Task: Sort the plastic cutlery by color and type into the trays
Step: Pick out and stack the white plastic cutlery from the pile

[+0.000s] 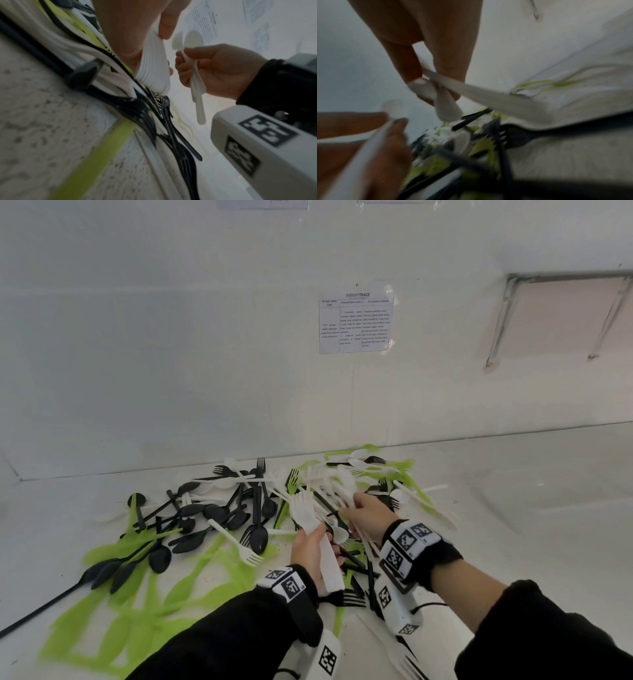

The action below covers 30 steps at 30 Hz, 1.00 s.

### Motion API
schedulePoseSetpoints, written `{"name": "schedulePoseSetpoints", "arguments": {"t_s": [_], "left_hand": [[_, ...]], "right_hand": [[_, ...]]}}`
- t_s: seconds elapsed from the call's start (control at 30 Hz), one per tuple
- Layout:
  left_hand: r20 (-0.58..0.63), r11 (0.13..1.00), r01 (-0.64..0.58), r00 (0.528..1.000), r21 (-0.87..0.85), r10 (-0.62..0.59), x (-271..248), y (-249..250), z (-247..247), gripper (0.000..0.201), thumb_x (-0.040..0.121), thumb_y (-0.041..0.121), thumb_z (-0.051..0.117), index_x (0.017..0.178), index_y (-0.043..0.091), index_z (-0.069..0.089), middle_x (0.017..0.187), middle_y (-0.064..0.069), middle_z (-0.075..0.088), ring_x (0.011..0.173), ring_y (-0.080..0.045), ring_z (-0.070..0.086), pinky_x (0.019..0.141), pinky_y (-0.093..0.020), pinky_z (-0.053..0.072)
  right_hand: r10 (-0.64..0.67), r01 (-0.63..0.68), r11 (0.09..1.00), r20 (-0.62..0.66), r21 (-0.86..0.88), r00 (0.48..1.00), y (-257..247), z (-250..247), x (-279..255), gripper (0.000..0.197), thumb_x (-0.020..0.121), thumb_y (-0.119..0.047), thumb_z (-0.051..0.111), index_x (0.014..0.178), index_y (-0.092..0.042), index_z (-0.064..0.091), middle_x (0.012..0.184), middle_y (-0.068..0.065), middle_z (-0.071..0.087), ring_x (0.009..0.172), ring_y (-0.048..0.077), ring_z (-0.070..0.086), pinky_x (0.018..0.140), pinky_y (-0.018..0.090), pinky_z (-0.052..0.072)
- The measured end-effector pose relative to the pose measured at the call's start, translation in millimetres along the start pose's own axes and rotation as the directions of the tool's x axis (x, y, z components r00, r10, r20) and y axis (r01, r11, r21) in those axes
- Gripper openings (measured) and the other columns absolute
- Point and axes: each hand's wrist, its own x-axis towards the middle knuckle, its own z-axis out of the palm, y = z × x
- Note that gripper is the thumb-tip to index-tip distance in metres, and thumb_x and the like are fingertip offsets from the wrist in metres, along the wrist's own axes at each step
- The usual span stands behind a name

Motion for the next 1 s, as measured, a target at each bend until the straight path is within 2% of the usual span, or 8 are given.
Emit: {"name": "schedulePoseSetpoints", "arguments": {"t_s": [0.1, 0.17, 0.27, 0.37, 0.6, 0.7, 0.77, 1.0], "left_hand": [[0.001, 0.997, -0.009, 1.000, -0.072, 0.009, 5, -1, -2, 0.023, 0.098, 0.016, 0.045, 0.119, 0.010, 0.051, 0.096, -0.018, 0.061, 0.075, -0.030, 0.060, 0.062, -0.035, 0.049], [-0.002, 0.990, 0.024, 1.000, -0.141, -0.024, 6, 0, -3, 0.036, 0.097, 0.018, 0.046, 0.132, 0.010, 0.045, 0.118, -0.022, 0.060, 0.099, -0.037, 0.062, 0.073, -0.042, 0.053], [-0.003, 0.986, 0.041, 0.999, -0.164, -0.042, 5, 1, -5, 0.038, 0.097, 0.020, 0.042, 0.132, 0.007, 0.049, 0.124, -0.025, 0.058, 0.113, -0.040, 0.057, 0.086, -0.047, 0.051], [-0.006, 0.987, 0.021, 1.000, -0.160, -0.023, 9, 1, -10, 0.034, 0.097, 0.021, 0.042, 0.126, 0.008, 0.054, 0.123, -0.025, 0.059, 0.111, -0.040, 0.058, 0.082, -0.046, 0.052], [-0.021, 0.995, -0.069, 0.997, -0.076, 0.068, 17, 1, -15, 0.020, 0.095, 0.005, 0.047, 0.113, 0.009, 0.056, 0.113, -0.020, 0.062, 0.103, -0.034, 0.059, 0.097, -0.048, 0.045], [-0.058, 0.995, -0.079, 0.995, -0.058, 0.076, 20, -1, -15, 0.024, 0.097, 0.007, 0.046, 0.119, 0.004, 0.055, 0.116, -0.021, 0.060, 0.106, -0.034, 0.058, 0.097, -0.046, 0.044], [-0.064, 0.995, -0.077, 0.995, -0.057, 0.074, 22, -4, -14, 0.027, 0.097, 0.008, 0.046, 0.123, 0.003, 0.054, 0.115, -0.022, 0.060, 0.104, -0.035, 0.058, 0.097, -0.048, 0.045], [-0.006, 0.994, -0.047, 0.999, -0.102, 0.047, 18, -11, -1, 0.030, 0.093, 0.006, 0.048, 0.121, 0.009, 0.056, 0.111, -0.023, 0.063, 0.089, -0.034, 0.063, 0.072, -0.041, 0.056]], "right_hand": [[-0.103, 0.104, 0.992, 0.017, -0.068, 0.995, 5, 19, -10, 0.008, 0.088, -0.016, 0.062, 0.082, -0.017, 0.056, 0.072, -0.001, 0.060, 0.065, 0.013, 0.058, 0.063, 0.023, 0.050], [-0.137, 0.135, 0.982, -0.007, -0.133, 0.991, 10, 26, -10, 0.015, 0.083, -0.024, 0.067, 0.094, -0.016, 0.061, 0.089, 0.004, 0.067, 0.084, 0.020, 0.065, 0.080, 0.033, 0.054], [-0.141, 0.140, 0.982, 0.000, -0.126, 0.990, 12, 31, -8, 0.013, 0.083, -0.028, 0.068, 0.085, -0.016, 0.064, 0.086, 0.006, 0.069, 0.082, 0.022, 0.066, 0.079, 0.035, 0.053], [-0.162, 0.162, 0.979, 0.015, -0.123, 0.987, 13, 36, -9, 0.013, 0.085, -0.024, 0.065, 0.074, -0.022, 0.059, 0.074, -0.004, 0.062, 0.072, 0.014, 0.060, 0.069, 0.025, 0.048], [-0.226, 0.230, 0.953, 0.045, -0.196, 0.973, 15, 37, -7, 0.024, 0.087, -0.025, 0.062, 0.101, -0.006, 0.062, 0.095, 0.008, 0.066, 0.088, 0.021, 0.060, 0.077, 0.032, 0.047], [-0.165, 0.168, 0.980, 0.040, -0.103, 0.985, 13, 37, -3, 0.013, 0.094, -0.025, 0.051, 0.094, -0.014, 0.057, 0.085, -0.001, 0.059, 0.080, 0.015, 0.055, 0.071, 0.025, 0.042], [-0.118, 0.117, 0.991, -0.014, -0.066, 0.993, 12, 36, 2, 0.018, 0.095, -0.027, 0.048, 0.082, -0.015, 0.052, 0.074, 0.001, 0.052, 0.069, 0.018, 0.050, 0.072, 0.033, 0.041], [-0.165, 0.165, 0.985, 0.002, -0.045, 0.986, 1, 27, 1, 0.033, 0.099, -0.014, 0.037, 0.068, -0.017, 0.047, 0.068, -0.003, 0.047, 0.061, 0.009, 0.045, 0.065, 0.026, 0.039]]}}
